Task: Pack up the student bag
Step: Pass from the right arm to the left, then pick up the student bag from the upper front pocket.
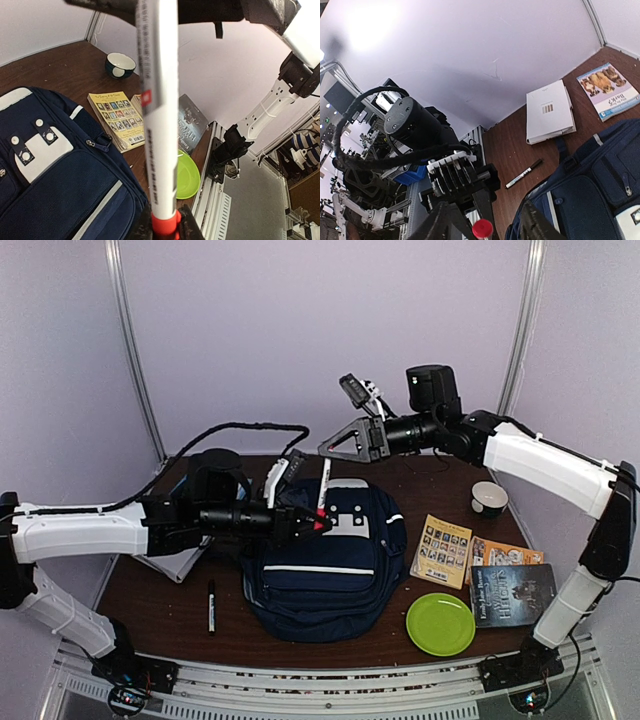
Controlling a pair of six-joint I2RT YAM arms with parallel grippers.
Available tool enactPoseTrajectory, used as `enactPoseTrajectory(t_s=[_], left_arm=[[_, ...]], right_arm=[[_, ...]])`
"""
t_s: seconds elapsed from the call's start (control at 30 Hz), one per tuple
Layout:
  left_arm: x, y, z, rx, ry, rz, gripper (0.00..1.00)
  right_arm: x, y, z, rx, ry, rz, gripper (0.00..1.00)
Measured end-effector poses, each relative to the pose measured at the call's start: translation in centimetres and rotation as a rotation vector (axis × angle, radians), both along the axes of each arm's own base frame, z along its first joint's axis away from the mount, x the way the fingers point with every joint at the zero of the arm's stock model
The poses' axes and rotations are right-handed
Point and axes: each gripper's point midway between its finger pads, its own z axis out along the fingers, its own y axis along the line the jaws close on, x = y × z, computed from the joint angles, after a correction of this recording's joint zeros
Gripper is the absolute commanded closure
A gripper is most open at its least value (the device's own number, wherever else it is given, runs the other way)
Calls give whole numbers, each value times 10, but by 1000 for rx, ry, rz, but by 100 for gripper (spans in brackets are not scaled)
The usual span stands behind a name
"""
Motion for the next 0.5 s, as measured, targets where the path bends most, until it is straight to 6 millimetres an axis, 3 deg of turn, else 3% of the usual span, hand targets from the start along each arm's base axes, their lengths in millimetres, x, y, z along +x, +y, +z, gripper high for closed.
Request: enactPoseTrajectory(t_s=[0.13, 0.3, 0.4, 0.5], left_arm=[[-1, 12, -10, 39, 16, 34, 100], [-5, 42, -30, 140, 48, 113, 100], [-10, 72, -50, 256, 67, 198, 100], [-16, 105, -62, 366, 72, 276, 100]], right_arm=[[12, -20, -1, -24, -38, -37, 46], [19, -66, 1, -85, -186, -135, 51], [8, -83, -14, -174, -332, -172, 55], [-18, -81, -61, -318, -449, -114, 60]])
